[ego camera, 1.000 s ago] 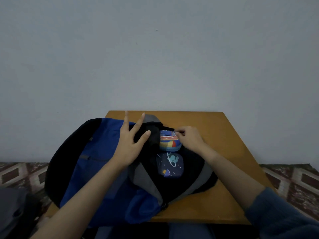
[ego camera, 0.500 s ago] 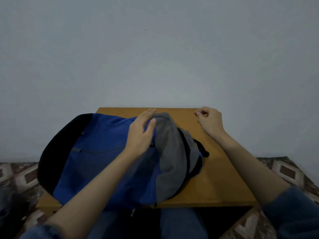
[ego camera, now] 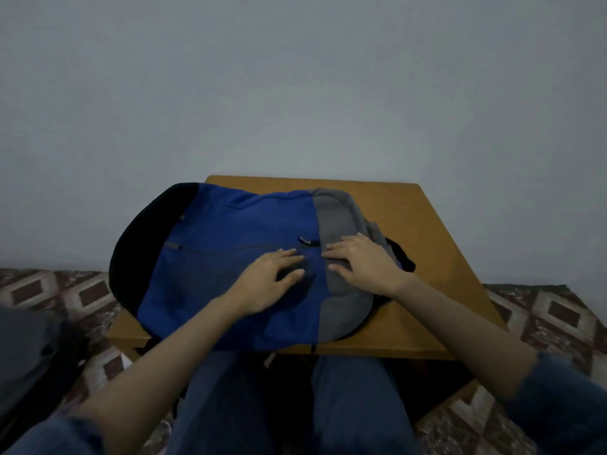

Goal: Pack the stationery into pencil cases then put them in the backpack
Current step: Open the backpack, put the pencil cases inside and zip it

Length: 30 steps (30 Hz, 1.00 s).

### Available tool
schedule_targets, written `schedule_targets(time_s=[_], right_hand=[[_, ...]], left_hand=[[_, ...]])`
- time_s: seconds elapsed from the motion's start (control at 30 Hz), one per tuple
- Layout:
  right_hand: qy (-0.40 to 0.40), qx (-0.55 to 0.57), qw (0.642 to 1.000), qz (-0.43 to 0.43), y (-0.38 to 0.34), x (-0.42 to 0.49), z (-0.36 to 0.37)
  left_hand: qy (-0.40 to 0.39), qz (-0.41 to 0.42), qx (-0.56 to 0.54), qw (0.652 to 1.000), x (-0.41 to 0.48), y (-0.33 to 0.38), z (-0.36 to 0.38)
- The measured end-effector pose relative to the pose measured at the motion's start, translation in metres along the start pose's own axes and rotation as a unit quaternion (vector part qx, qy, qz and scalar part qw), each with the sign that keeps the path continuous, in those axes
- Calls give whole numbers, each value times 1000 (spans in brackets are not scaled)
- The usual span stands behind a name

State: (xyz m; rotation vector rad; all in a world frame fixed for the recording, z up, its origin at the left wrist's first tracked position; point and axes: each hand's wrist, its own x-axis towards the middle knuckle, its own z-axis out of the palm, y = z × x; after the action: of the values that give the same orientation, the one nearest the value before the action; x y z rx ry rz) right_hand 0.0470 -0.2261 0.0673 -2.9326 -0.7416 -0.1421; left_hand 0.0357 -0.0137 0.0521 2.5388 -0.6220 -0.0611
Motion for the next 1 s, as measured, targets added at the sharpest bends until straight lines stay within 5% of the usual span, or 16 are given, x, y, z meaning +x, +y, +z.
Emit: schedule_targets(time_s=[0.13,0.23,0.33,0.5,0.63,1.0], right_hand=[[-10,54,998,24,4,0,9],[55,90,994,10,-7,0,7],[151,69,986,-4,-27,-11,1],[236,14,971,-28,-60,-54,27],[309,62,949,11,-71,-65,44],[84,71,980,166,-84,-34,40]], left_hand=[[-50,77,41,995,-32,-2,16],[-75,128,167,975,-41,0,36],[-20,175,260,949,-39,-7,51],[39,29,-9,999,-31,1,35],[12,-30,-78,996,-22,8,24],[-2,-124,-178,976,-13,10,22]])
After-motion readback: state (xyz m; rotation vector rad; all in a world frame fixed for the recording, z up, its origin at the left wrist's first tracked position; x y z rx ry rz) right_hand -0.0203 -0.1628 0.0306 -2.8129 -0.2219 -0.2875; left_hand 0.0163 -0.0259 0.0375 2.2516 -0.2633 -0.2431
